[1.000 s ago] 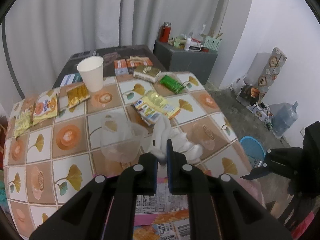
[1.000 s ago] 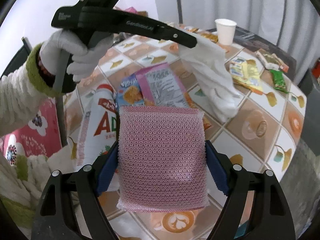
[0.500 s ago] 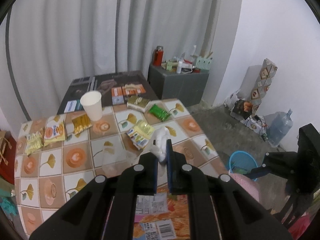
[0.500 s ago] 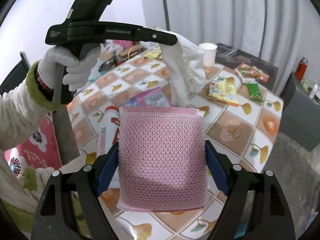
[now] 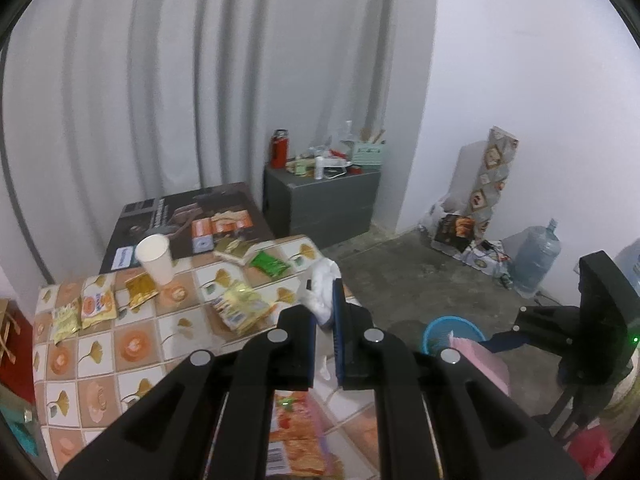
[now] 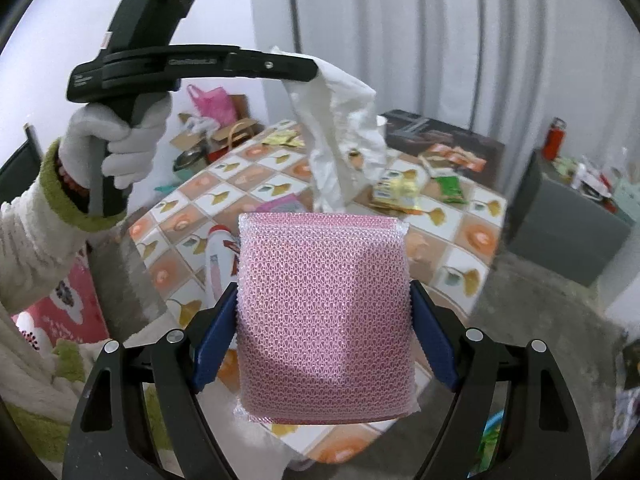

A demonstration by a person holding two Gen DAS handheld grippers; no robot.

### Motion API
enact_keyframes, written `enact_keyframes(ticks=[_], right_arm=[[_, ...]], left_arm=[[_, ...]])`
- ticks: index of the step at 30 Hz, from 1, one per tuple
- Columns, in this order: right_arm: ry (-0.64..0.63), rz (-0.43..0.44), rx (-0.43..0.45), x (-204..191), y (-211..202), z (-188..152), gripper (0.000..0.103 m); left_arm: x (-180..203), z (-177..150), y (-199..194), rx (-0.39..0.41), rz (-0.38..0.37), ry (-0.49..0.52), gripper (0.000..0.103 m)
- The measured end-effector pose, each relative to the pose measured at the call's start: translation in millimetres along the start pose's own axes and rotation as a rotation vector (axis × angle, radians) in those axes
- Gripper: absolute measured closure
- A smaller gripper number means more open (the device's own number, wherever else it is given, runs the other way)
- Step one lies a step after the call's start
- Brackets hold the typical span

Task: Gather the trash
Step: 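Lift the glove and sponge with both grippers and carry them over the wastebasket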

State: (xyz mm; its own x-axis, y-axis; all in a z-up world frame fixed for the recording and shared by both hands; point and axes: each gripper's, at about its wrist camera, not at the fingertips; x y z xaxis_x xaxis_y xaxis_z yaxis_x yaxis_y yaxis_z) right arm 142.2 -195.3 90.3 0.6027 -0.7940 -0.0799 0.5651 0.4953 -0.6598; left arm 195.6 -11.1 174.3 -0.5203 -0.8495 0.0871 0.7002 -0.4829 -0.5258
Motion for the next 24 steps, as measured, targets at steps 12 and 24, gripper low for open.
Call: enact_keyframes(ticks=[12, 24], right_arm=[[0.100, -0.126, 0.053, 19.7, -70.3, -34.3, 0.026], [0.272, -0.247, 0.080, 63.4, -119.1, -95.1, 0.026]], left_arm=[[91.6, 14.1, 11.1, -0.005, -0.158, 0.089, 0.096], [198.3, 21.9, 62.8, -0.069, -0.315, 0.183, 0.096]])
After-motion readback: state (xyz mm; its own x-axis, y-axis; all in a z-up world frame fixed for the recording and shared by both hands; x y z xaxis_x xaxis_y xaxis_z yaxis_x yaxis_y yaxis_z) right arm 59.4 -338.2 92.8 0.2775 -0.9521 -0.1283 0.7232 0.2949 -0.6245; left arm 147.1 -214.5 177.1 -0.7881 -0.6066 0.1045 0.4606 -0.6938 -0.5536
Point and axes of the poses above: each gripper's, at about its wrist camera, not at the fingertips, and y roughly the way its jaws point, x to its right, z to its top, and after that the axes turned 1 degree about x, right-handed
